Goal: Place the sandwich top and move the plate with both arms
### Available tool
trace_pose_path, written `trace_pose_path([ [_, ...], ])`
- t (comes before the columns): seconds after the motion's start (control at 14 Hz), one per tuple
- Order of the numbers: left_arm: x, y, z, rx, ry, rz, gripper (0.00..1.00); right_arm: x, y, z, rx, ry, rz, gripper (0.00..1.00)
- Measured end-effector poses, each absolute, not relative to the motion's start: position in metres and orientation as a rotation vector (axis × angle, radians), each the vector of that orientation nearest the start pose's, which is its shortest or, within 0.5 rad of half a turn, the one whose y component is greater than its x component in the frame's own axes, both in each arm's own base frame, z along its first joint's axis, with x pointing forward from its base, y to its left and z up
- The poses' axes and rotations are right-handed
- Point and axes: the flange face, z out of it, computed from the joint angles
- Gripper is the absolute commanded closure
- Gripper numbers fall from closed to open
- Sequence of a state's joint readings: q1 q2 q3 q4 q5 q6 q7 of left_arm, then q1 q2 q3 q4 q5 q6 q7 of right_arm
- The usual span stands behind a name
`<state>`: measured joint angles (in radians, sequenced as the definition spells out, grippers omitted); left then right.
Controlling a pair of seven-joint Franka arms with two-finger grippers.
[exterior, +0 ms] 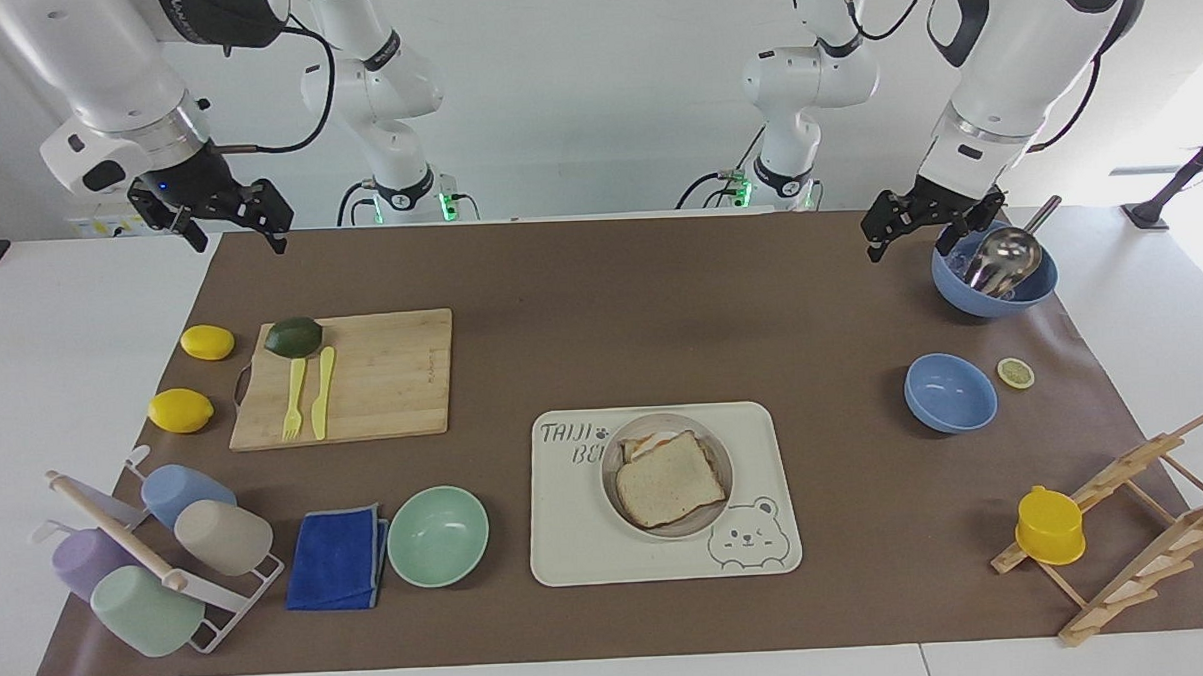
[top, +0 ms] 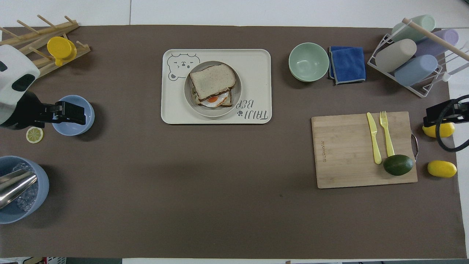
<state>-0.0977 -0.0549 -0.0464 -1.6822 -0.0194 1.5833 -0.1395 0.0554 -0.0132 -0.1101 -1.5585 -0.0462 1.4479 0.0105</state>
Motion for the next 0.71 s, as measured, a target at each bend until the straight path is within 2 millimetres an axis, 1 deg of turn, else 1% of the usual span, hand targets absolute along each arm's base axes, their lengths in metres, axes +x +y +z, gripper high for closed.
trace_pose_path([
  [0.14, 0.528, -0.075, 0.615, -3.143, -0.005, 0.147, 0.00, 0.536, -0.035, 0.627, -3.178, 0.109, 0.157, 0.00],
  [0.21, 0.527, -0.074, 0.616, -3.141, -0.006, 0.165, 0.00, 0.536, -0.035, 0.627, -3.178, 0.109, 0.157, 0.00],
  [0.5, 0.531, -0.078, 0.610, -3.139, 0.005, 0.176, 0.00, 0.536, -0.036, 0.627, -3.178, 0.112, 0.157, 0.00],
  [0.71, 0.534, -0.079, 0.610, -3.143, 0.006, 0.151, 0.00, 0.535, -0.048, 0.627, -3.176, 0.146, 0.157, 0.00],
])
